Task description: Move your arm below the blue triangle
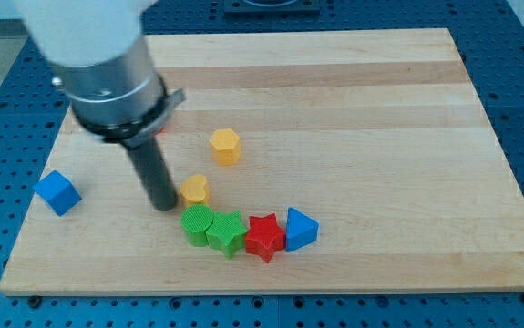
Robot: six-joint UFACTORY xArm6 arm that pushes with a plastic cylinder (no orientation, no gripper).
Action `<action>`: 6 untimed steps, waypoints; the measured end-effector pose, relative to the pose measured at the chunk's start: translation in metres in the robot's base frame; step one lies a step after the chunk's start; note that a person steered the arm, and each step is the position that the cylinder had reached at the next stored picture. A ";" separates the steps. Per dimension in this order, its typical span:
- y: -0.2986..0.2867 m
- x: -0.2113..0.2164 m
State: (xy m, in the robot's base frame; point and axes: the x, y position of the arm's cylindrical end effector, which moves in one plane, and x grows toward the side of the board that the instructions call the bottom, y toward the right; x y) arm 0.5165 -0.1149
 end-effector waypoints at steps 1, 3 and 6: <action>0.053 -0.023; 0.062 -0.033; 0.215 -0.097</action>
State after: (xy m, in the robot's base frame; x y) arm 0.4197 0.1003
